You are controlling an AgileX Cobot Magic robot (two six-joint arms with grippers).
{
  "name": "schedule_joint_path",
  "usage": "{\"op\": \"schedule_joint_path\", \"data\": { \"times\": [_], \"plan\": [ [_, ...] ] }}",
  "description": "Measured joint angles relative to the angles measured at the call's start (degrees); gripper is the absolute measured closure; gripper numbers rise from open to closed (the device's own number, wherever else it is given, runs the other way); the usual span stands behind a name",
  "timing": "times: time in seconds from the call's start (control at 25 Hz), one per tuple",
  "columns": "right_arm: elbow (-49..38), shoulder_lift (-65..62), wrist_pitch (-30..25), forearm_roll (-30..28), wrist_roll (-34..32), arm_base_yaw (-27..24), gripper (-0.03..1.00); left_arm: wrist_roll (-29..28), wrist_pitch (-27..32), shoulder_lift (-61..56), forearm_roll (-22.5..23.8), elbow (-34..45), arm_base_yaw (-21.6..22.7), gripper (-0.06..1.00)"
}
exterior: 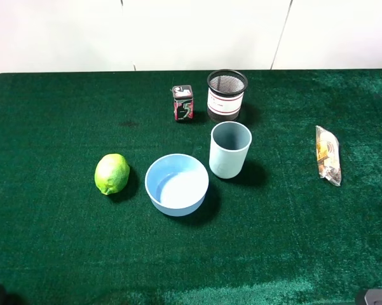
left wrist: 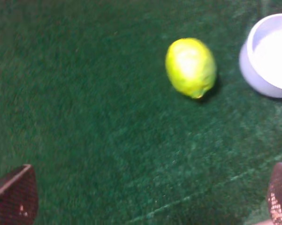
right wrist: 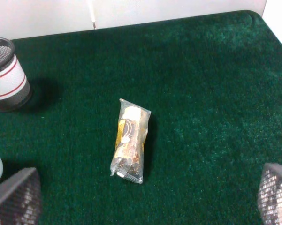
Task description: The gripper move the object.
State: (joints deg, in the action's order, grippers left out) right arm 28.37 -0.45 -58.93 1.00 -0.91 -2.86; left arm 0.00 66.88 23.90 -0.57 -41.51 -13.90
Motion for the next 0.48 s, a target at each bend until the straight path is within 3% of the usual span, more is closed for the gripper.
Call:
{"op": "schedule_joint_path", "data": {
  "times": [0.48],
  "plan": [
    [0.0, 0.0, 0.0, 0.0, 0.0, 0.0, 0.28, 5.8, -6.3, -15.9, -0.9, 11.6, 11.7, -0.05]
  ]
}}
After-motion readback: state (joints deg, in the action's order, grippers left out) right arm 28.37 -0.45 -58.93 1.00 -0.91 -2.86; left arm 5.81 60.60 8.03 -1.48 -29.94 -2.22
